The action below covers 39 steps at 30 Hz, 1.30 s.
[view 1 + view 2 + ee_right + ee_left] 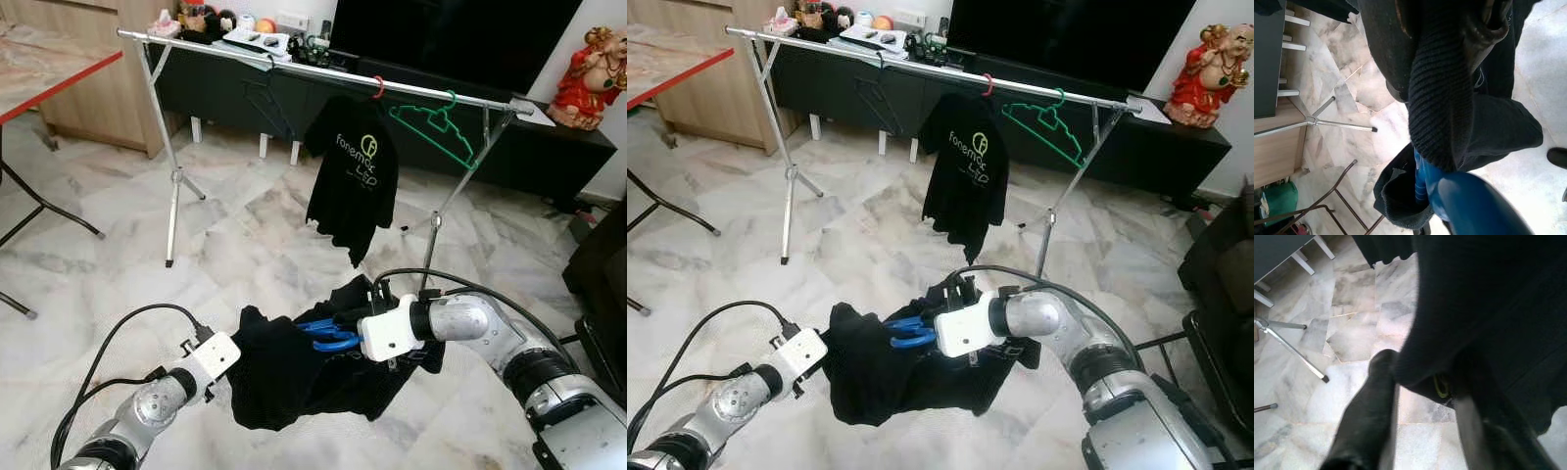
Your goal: Hang hanger
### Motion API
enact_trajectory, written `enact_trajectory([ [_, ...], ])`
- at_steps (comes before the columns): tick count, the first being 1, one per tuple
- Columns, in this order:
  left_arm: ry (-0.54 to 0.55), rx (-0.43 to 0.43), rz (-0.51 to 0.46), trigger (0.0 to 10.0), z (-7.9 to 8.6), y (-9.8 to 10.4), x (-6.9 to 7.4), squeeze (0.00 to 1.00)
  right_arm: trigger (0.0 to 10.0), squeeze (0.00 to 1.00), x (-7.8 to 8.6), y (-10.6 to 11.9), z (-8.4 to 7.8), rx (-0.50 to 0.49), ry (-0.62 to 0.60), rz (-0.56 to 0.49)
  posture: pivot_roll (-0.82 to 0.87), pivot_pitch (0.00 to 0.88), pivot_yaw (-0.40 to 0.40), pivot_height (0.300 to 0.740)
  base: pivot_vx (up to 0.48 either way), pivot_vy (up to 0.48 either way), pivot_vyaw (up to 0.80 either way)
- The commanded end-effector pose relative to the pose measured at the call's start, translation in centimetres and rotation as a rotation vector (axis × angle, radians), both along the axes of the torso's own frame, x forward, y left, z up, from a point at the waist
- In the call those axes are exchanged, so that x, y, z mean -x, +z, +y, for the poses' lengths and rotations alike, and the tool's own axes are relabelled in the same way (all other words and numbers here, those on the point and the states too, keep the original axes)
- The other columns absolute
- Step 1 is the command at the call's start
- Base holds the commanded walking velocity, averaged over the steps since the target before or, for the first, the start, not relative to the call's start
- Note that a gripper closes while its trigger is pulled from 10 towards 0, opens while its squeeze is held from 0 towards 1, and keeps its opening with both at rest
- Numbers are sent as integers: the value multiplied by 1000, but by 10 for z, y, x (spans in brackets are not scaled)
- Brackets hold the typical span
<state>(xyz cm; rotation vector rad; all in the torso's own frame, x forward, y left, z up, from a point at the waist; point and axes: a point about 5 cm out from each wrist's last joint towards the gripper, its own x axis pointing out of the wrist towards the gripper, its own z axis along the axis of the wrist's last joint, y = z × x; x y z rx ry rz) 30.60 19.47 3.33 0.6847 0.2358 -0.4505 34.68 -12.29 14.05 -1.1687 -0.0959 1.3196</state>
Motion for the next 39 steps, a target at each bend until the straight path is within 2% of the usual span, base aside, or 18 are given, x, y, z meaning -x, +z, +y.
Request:
enact_trajectory([
  [1,15,20,4,0,-3,0,-2,0,10000,0,-3,12,0,-55,-7,-33,-18,81,-183,740,0,0,0],
  [22,81,63,-8,0,-2,-2,-1,0,10000,0,-3,9,-3,-51,-30,-23,-17,69,-174,740,0,0,0],
  [26,260,113,-46,0,16,3,-4,0,10000,0,-6,4,-10,0,-80,-30,-17,66,-173,740,0,0,0],
  [27,350,131,-57,0,25,3,-5,0,10000,0,-7,0,-16,34,-116,-31,-17,66,-173,740,0,0,0],
  [30,479,160,-60,0,38,2,-3,0,10000,0,-10,-7,-31,106,-198,-39,-16,67,-175,740,0,0,0],
  [35,595,147,-50,0,50,-4,4,0,10000,0,-13,-14,-51,158,-330,-32,-19,75,-177,740,0,0,0],
  [37,688,161,-4,0,57,-11,10,0,10000,0,-14,-17,-62,140,-426,-14,-21,78,-178,740,0,0,0],
  [39,738,161,39,0,59,-18,15,0,10000,0,-14,-18,-64,62,-487,30,-21,79,-178,740,0,0,0],
])
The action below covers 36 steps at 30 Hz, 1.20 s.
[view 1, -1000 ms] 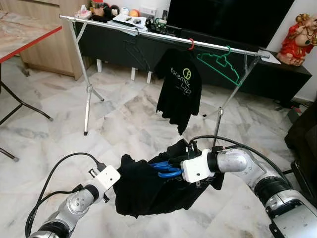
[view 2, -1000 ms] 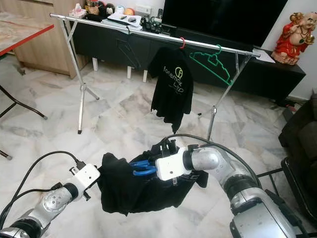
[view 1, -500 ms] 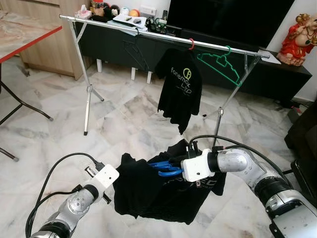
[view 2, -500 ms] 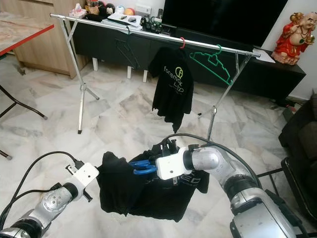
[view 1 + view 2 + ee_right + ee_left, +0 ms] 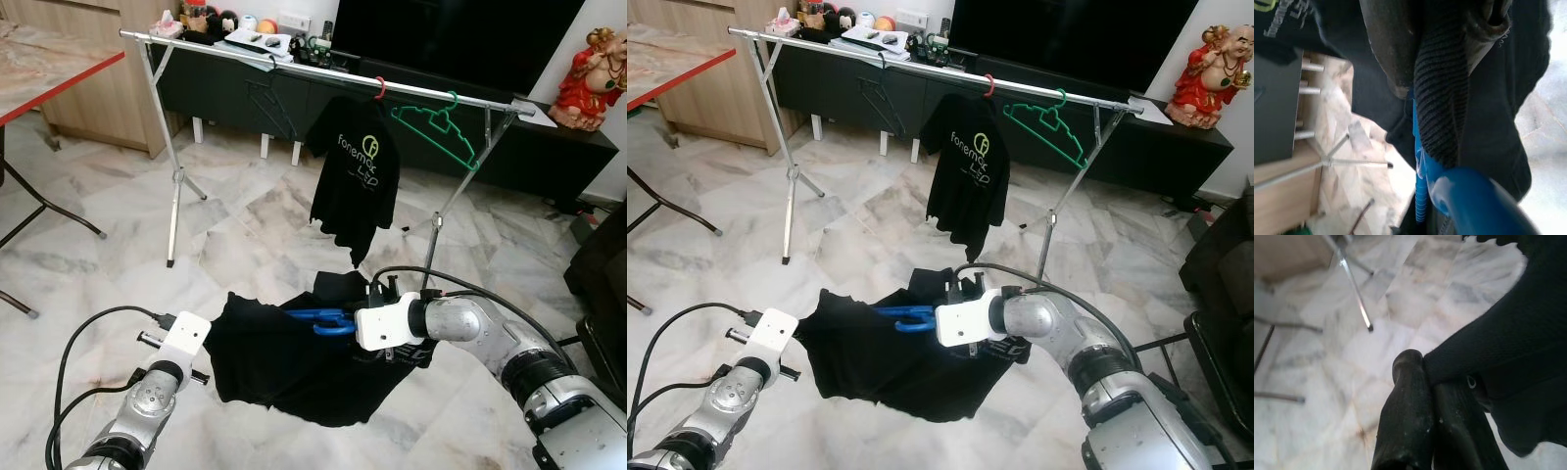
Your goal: Hang hanger
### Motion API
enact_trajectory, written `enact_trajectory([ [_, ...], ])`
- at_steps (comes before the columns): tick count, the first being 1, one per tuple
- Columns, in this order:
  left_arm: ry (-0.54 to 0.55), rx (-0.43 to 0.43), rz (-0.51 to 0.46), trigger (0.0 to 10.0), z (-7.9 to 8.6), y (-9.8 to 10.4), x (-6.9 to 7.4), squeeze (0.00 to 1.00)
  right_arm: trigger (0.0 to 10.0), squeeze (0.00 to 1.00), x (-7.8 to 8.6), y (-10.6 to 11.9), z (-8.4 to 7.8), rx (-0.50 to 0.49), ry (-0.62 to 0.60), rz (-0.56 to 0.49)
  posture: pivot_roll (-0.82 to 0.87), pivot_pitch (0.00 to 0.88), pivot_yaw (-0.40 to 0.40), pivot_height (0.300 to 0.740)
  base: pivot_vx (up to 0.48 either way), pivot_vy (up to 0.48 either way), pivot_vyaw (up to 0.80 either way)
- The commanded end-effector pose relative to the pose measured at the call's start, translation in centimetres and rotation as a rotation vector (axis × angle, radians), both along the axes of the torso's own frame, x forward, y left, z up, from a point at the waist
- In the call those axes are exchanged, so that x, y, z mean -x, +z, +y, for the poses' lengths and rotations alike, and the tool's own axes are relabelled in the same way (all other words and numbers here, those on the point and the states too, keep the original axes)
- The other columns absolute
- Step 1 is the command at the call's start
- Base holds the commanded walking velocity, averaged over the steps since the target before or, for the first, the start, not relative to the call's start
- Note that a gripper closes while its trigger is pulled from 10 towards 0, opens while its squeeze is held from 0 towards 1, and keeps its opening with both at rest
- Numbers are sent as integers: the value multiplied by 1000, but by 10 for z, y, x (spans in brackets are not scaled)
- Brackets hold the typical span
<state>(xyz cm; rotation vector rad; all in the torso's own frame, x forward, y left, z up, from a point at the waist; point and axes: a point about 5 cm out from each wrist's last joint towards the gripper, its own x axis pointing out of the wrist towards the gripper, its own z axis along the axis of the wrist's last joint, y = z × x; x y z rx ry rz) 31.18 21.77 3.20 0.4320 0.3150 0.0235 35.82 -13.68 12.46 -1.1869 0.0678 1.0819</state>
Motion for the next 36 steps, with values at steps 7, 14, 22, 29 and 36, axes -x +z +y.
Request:
enact_trajectory([
  [7,277,11,222,0,38,-32,33,0,10000,0,4,-6,-50,-184,-260,153,-27,87,-168,740,0,0,0],
  [14,-164,-77,298,0,-6,-41,31,0,10000,0,-10,9,-44,-352,-392,96,-27,90,-163,740,0,0,0],
  [22,-460,-55,377,0,-33,-48,39,0,10000,0,-20,27,-29,-672,-467,142,-20,93,-164,740,0,0,0],
  [29,-472,-99,301,0,-34,-35,27,0,10000,0,-12,15,-6,-672,-379,284,-15,91,-165,740,0,0,0],
  [36,-449,-100,206,10000,-33,-22,17,0,10000,0,1,-10,-12,-424,-307,361,-10,89,-168,740,0,0,0],
])
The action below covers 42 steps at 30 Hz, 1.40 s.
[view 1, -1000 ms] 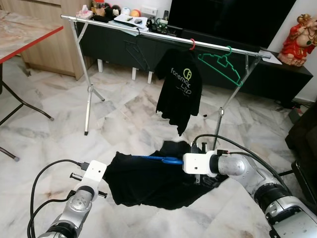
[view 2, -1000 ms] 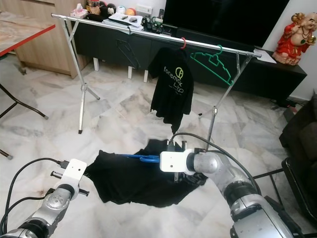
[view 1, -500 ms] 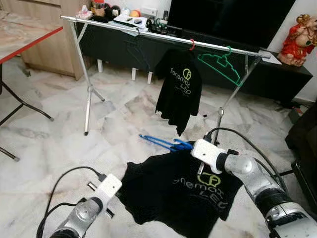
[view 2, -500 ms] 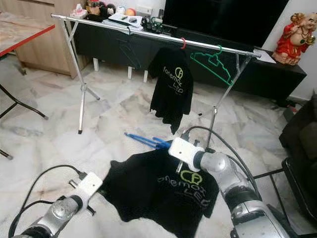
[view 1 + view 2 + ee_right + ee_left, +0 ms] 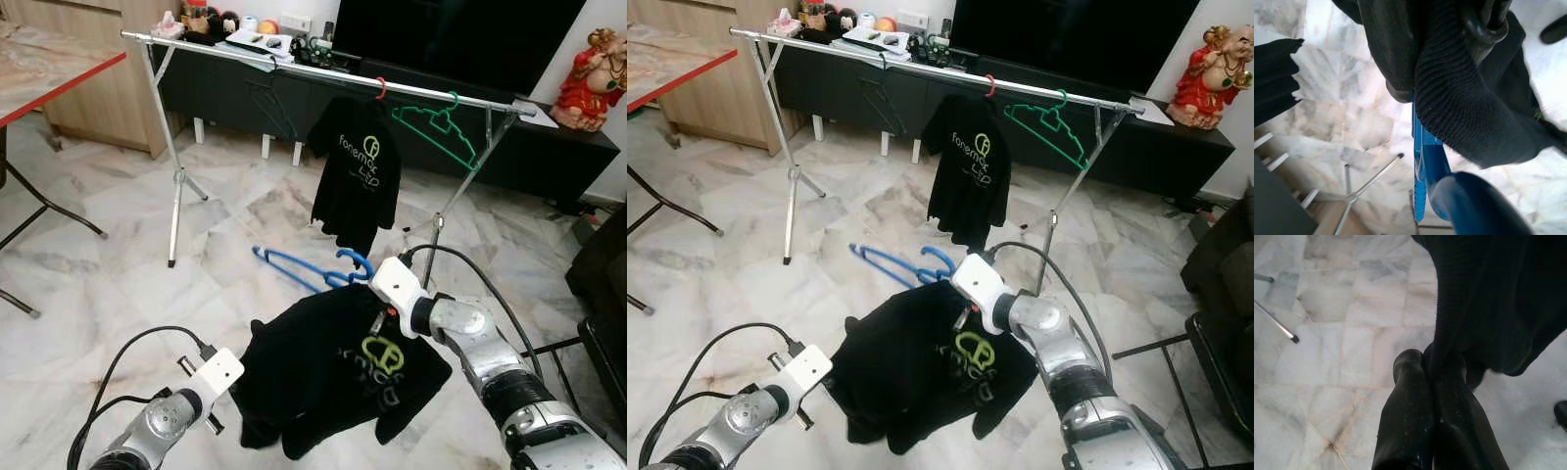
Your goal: Hang hanger
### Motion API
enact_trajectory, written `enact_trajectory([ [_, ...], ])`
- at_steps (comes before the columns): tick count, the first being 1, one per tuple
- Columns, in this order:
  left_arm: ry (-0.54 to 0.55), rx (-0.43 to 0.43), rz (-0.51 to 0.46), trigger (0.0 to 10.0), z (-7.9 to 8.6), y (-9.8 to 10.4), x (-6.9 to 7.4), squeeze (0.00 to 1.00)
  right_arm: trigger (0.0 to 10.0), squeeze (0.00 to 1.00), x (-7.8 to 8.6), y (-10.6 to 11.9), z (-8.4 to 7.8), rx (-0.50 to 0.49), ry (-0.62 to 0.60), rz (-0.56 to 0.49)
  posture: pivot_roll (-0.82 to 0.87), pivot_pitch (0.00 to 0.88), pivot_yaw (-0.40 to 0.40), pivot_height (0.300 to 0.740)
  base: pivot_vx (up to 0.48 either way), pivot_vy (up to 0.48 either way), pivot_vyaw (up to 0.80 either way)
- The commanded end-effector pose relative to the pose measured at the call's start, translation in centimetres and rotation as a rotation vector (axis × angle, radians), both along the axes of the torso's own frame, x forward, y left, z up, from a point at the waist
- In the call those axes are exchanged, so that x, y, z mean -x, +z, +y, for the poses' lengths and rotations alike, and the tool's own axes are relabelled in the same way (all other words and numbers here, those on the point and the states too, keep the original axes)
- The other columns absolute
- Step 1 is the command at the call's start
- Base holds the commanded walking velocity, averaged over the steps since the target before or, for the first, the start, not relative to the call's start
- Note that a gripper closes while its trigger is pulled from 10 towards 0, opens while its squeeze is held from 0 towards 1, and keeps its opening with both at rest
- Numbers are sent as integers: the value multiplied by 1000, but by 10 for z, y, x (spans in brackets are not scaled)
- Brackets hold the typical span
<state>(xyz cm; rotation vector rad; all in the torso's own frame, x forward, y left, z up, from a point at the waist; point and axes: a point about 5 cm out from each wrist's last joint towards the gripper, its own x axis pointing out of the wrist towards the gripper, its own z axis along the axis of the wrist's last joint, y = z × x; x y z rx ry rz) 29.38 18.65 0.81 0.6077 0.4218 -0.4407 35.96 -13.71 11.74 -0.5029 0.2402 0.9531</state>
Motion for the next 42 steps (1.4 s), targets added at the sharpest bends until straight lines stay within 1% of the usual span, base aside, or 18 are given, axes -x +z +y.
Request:
enact_trajectory([
  [1,-9,17,-2,10000,-2,2,-2,0,10000,0,4,-5,-12,100,29,4,-10,88,-169,740,0,0,0],
  [3,-27,44,-7,10000,-3,4,-2,0,10000,0,5,-9,-14,124,42,19,-6,89,-169,740,0,0,0],
  [4,-37,60,-8,10000,-3,5,-2,522,10000,0,6,-10,-14,135,48,25,-5,88,-169,740,0,0,0],
  [5,-37,60,-8,10000,-3,5,-2,522,10000,0,6,-10,-14,135,48,25,-5,88,-169,740,0,0,0],
  [6,-50,63,-13,10000,-4,6,-2,1000,10000,0,6,-13,-16,159,51,35,-4,87,-169,740,0,0,0],
  [12,-60,52,-52,10000,0,12,-5,1000,10000,0,10,-21,-18,235,93,41,0,88,-170,740,0,0,0],
  [19,-107,63,-81,10000,6,21,-7,1000,10000,0,10,-17,-13,188,124,22,-1,86,-167,740,0,0,0],
  [21,-124,119,-141,10000,14,39,-14,1000,10000,0,18,-26,-15,258,222,71,6,86,-169,740,0,0,0],
  [22,-176,128,-149,10000,16,47,-15,1000,10000,0,22,-31,-17,313,259,93,9,86,-170,740,0,0,0],
  [23,-176,128,-149,10000,16,47,-15,1000,10000,0,22,-31,-17,313,259,93,9,86,-170,740,0,0,0],
  [28,-399,127,-9,10000,9,50,-3,1000,10000,0,28,-42,-18,446,322,115,22,77,-166,740,0,0,0],
  [31,-462,177,33,10000,0,53,1,1000,10000,0,29,-44,-13,441,341,116,26,72,-166,740,0,0,0],
  [33,-499,238,75,10000,-9,53,3,1000,10000,0,27,-43,-8,399,326,115,33,67,-165,740,0,0,0],
  [35,-531,248,85,10000,-16,54,3,1000,10000,0,26,-40,-2,352,312,116,39,57,-162,740,0,0,0],
  [36,-544,242,75,10000,-19,55,1,710,10000,0,24,-38,1,338,311,111,42,54,-158,740,0,0,0],
  [37,-543,231,53,10000,-23,57,-3,0,10000,0,22,-34,6,306,311,104,43,47,-153,740,0,0,0],
  [39,-567,219,50,10000,-28,63,-7,0,10000,0,16,-24,17,242,313,92,33,31,-144,740,0,0,0],
  [42,-577,218,62,10000,-29,65,-7,0,10000,0,16,-23,19,232,318,92,32,28,-140,740,0,0,0],
])
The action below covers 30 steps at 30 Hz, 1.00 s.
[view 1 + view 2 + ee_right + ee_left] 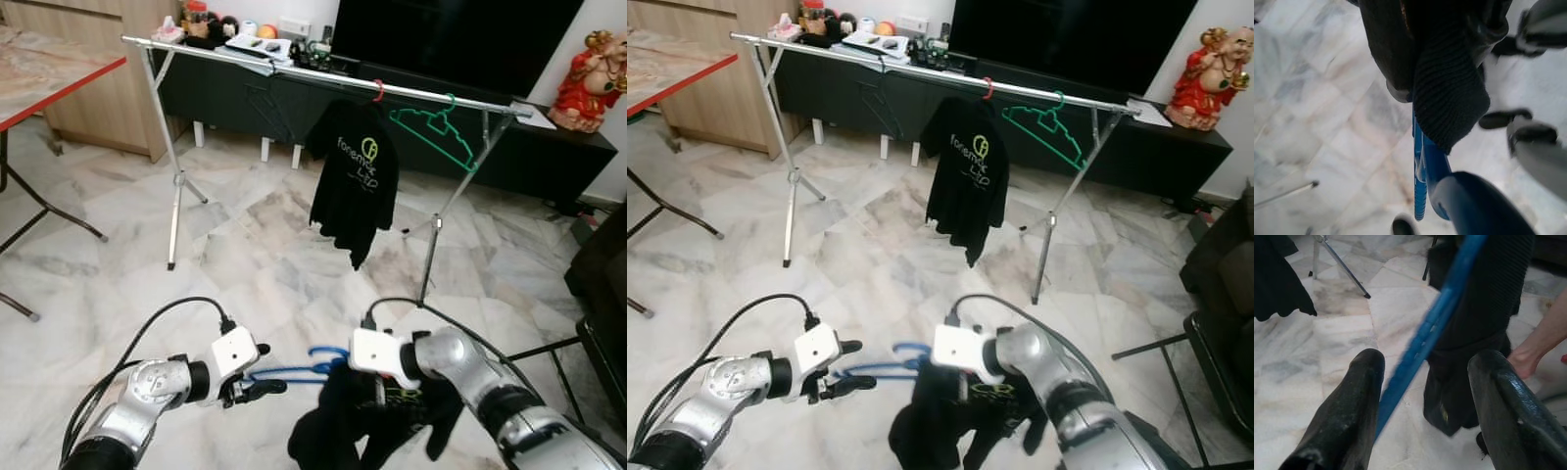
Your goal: Hang hanger
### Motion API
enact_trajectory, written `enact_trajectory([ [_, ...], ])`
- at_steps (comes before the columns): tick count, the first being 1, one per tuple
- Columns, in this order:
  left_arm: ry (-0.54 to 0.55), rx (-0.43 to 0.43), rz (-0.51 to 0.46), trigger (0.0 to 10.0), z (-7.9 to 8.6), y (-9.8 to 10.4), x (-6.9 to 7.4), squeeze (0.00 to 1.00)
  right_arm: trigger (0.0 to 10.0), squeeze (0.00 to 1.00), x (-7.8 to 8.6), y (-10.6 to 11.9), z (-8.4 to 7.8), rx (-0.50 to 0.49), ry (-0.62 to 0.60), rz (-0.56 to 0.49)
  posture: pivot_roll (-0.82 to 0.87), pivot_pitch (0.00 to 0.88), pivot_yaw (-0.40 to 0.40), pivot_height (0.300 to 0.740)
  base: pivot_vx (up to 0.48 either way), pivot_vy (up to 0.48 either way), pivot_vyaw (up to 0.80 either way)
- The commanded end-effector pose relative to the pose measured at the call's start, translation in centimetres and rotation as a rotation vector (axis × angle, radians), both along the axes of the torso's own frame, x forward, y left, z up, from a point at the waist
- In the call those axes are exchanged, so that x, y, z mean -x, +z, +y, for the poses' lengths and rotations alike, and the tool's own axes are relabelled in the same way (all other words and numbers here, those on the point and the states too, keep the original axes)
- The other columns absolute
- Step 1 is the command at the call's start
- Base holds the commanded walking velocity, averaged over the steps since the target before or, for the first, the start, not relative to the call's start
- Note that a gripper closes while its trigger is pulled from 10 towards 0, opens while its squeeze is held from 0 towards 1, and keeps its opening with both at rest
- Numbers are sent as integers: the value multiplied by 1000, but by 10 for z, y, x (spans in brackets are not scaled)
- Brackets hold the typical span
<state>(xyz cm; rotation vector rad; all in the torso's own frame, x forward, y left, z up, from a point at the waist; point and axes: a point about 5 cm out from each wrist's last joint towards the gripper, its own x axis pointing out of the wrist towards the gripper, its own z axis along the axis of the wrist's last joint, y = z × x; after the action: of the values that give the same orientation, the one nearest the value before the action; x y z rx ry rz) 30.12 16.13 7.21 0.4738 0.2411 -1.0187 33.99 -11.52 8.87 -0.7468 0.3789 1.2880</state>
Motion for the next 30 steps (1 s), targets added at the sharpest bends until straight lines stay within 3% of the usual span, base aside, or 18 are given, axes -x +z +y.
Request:
enact_trajectory([
  [1,-25,-6,11,10000,-6,3,-1,0,10000,0,-2,4,-3,-7,6,4,32,23,-137,740,0,0,0],
  [11,3,-22,-47,10000,-13,8,-12,0,10000,0,7,0,-2,-3,106,93,30,5,-131,740,0,0,0],
  [30,-67,-5,25,10000,-31,10,-16,0,10000,0,-1,7,4,45,86,38,45,44,-154,740,0,0,0],
])
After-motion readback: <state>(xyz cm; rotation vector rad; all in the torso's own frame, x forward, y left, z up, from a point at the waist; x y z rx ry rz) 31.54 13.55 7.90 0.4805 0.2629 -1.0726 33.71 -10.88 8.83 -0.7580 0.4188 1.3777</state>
